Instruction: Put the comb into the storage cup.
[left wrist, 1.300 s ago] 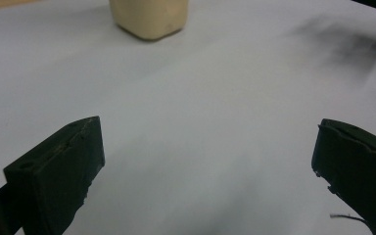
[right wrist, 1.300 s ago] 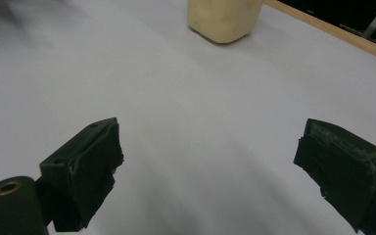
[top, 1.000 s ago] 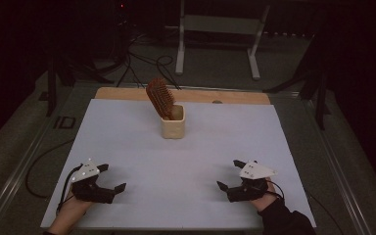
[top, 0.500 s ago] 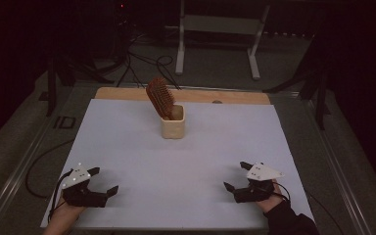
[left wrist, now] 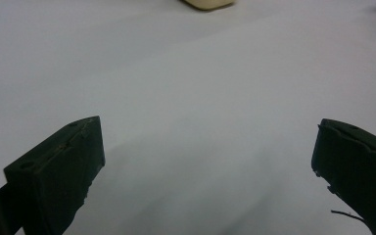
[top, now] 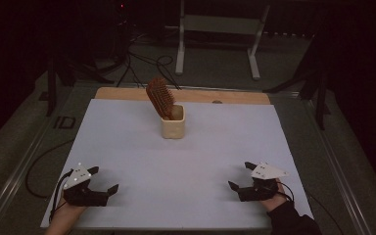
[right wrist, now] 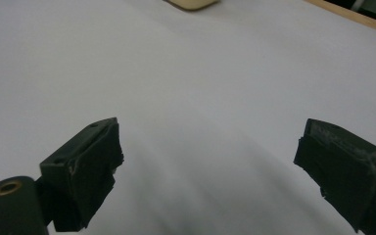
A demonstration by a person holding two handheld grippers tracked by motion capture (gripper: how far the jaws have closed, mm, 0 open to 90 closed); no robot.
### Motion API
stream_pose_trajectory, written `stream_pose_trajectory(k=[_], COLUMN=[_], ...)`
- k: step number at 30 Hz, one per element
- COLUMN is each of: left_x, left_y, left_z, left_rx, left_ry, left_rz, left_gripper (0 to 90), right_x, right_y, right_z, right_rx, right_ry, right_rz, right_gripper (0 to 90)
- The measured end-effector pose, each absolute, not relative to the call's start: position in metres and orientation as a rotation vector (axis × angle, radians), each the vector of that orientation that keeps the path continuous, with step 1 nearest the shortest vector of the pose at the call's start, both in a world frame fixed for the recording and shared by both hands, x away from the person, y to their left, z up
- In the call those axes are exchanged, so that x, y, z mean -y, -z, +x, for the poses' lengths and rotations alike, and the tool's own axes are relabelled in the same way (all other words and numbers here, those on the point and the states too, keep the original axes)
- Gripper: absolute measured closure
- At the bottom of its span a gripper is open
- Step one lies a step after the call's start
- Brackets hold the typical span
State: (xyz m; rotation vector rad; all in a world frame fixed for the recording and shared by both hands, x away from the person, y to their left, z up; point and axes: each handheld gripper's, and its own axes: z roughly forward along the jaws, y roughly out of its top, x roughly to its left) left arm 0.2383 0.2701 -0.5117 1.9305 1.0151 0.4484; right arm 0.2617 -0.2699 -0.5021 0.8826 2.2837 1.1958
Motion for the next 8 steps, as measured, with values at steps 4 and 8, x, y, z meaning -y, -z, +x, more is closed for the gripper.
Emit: stream_pose_trajectory(k=[4, 8], left_x=[-0.2713, -0.2719], left_y=[0.5115, 0.5119], left_z=[0.2384, 0.2387], left_rx=[-1.024, -1.026], left_ry=[-0.46, -0.459], left_rz=[1.913, 1.907], left_gripper=[0.2, 0.1], right_x=[0.2705, 0.268], right_y=[0.5034, 0.5035], right_z=[0.2642, 0.2637], right_rx=[-2.283, -2.285], right_ry=[-1.198, -1.198], right_rz=[0.875, 0.863], right_gripper=[8.5, 8.5])
